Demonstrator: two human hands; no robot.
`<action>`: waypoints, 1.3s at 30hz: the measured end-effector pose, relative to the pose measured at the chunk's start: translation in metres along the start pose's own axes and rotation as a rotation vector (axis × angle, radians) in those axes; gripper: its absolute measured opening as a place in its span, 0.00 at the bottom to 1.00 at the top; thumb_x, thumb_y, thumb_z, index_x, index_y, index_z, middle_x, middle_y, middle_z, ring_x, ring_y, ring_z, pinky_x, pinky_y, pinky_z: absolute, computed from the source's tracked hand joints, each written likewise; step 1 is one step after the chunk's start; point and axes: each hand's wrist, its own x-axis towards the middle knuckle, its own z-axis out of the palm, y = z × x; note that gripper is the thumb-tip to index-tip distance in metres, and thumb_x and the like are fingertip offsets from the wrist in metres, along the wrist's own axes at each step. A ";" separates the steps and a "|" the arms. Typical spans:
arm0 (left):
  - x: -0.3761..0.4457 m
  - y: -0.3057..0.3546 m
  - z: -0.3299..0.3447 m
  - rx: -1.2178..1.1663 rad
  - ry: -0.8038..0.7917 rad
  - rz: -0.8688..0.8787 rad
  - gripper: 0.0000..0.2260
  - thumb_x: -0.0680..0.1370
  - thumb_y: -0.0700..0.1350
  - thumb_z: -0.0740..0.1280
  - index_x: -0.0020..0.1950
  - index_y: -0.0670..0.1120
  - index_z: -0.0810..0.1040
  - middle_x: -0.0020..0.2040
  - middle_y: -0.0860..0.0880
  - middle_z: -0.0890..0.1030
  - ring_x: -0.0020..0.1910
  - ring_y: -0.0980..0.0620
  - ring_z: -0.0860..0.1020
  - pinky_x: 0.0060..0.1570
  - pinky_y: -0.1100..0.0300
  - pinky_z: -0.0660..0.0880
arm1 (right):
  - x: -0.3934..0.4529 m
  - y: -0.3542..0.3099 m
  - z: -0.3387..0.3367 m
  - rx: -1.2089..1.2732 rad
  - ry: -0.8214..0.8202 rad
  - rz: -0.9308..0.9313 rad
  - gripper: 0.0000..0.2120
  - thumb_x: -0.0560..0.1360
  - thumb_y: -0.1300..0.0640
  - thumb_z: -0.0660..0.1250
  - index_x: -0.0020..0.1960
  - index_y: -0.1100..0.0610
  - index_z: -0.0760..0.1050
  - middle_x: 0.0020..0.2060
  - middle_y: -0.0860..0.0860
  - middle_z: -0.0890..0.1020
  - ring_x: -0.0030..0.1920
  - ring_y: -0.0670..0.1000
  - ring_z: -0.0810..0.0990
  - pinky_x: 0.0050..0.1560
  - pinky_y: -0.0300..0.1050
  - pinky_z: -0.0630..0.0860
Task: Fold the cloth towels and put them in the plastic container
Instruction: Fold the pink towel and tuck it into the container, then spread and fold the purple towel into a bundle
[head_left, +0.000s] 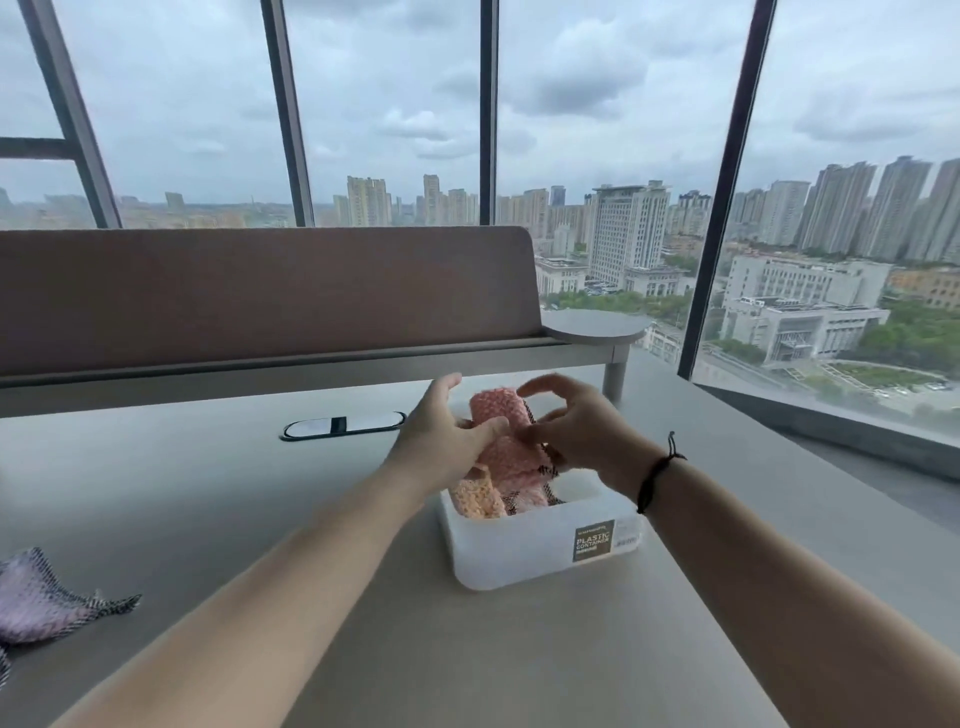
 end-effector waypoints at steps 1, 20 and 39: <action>0.004 -0.003 0.004 0.130 -0.005 0.018 0.35 0.74 0.53 0.74 0.76 0.56 0.60 0.53 0.48 0.83 0.49 0.47 0.84 0.53 0.47 0.81 | 0.010 0.009 -0.003 -0.046 -0.011 0.060 0.17 0.74 0.68 0.72 0.58 0.54 0.76 0.39 0.57 0.79 0.30 0.50 0.80 0.29 0.45 0.82; -0.008 -0.030 0.010 0.664 -0.145 0.247 0.17 0.77 0.41 0.63 0.64 0.52 0.77 0.54 0.50 0.84 0.52 0.49 0.81 0.54 0.54 0.79 | 0.039 0.044 0.012 -0.673 -0.214 0.121 0.14 0.77 0.67 0.60 0.57 0.55 0.79 0.30 0.51 0.76 0.27 0.47 0.73 0.19 0.31 0.69; -0.076 -0.165 -0.179 1.067 0.541 -0.241 0.26 0.72 0.59 0.71 0.66 0.47 0.77 0.67 0.39 0.74 0.66 0.34 0.70 0.64 0.40 0.69 | -0.047 0.009 0.107 -0.645 0.313 -0.698 0.04 0.74 0.54 0.66 0.46 0.48 0.79 0.41 0.44 0.81 0.45 0.50 0.76 0.41 0.43 0.69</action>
